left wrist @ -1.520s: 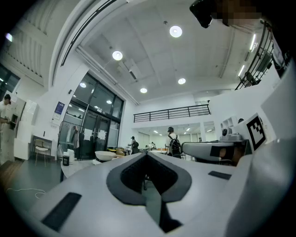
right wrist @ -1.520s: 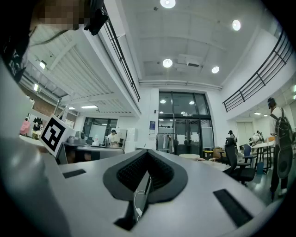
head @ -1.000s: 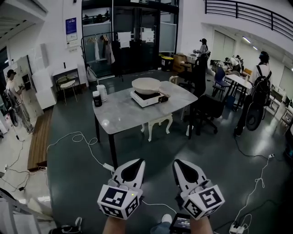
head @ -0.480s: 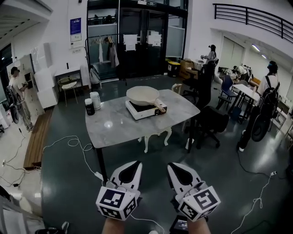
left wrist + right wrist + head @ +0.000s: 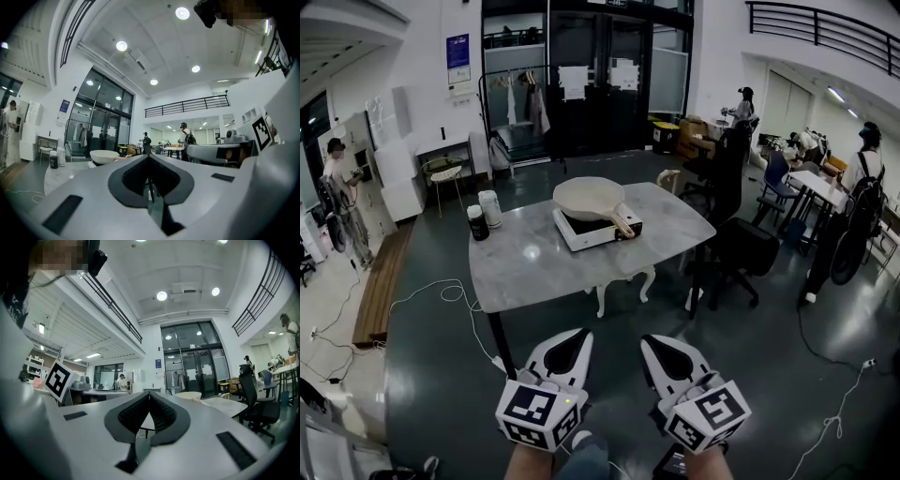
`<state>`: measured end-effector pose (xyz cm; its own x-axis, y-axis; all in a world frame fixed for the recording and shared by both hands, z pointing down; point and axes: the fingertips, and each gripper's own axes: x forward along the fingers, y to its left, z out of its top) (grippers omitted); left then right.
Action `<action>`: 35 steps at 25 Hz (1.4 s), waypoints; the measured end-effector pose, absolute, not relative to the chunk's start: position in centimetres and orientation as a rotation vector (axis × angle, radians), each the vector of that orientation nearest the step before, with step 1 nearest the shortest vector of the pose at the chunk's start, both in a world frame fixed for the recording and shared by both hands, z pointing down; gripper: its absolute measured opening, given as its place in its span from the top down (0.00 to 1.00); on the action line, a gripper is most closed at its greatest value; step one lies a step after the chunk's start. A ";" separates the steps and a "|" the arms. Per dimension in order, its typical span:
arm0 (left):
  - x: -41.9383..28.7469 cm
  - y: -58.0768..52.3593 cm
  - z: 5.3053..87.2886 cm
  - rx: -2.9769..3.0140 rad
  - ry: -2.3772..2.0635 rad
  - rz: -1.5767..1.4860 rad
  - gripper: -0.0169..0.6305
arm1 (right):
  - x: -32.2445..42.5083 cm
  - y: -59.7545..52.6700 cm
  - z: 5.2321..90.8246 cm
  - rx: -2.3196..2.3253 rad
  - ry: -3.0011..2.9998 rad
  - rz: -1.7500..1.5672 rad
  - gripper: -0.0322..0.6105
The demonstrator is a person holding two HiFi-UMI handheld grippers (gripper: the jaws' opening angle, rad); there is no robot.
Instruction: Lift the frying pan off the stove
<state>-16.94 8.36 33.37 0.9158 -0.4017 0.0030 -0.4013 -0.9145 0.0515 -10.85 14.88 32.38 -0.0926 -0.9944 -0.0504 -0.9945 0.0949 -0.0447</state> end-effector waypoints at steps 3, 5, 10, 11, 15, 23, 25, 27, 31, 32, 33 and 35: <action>-14.9 7.2 33.9 3.030 -0.616 -0.013 0.96 | -9.2 13.7 33.0 -2.077 2.268 -0.011 0.91; -13.6 6.0 34.1 3.028 -0.608 -0.023 0.96 | -8.0 12.5 33.4 -2.088 2.269 -0.021 0.91; -10.0 1.8 34.7 3.019 -0.596 -0.005 0.96 | -4.7 8.1 34.0 -2.097 2.293 -0.052 0.91; -9.3 0.8 34.8 3.013 -0.595 -0.005 0.96 | -4.1 7.1 33.9 -2.097 2.298 -0.053 0.91; -6.5 -3.4 34.8 2.985 -0.576 -0.012 0.96 | -1.6 2.8 33.7 -2.098 2.318 -0.063 0.91; -1.7 -10.9 35.6 2.939 -0.517 0.002 0.96 | 3.1 -5.6 33.8 -2.103 2.339 -0.103 0.91; -0.5 -12.5 35.9 2.935 -0.500 0.016 0.96 | 4.3 -7.5 34.0 -2.111 2.331 -0.118 0.91; 0.5 -14.0 36.1 2.933 -0.489 0.025 0.96 | 5.1 -9.2 34.1 -2.117 2.332 -0.129 0.91; 1.5 -16.2 36.0 2.916 -0.457 0.002 0.96 | 6.5 -11.7 34.3 -2.139 2.322 -0.149 0.91; 1.6 -16.5 36.0 2.915 -0.450 -0.001 0.96 | 6.9 -12.1 34.3 -2.146 2.317 -0.152 0.91; 1.8 -16.7 36.0 2.913 -0.445 -0.001 0.96 | 7.2 -12.5 34.3 -2.152 2.312 -0.153 0.91; 2.1 -16.9 36.4 2.906 -0.438 0.009 0.96 | 7.9 -12.9 34.3 -2.157 2.306 -0.153 0.91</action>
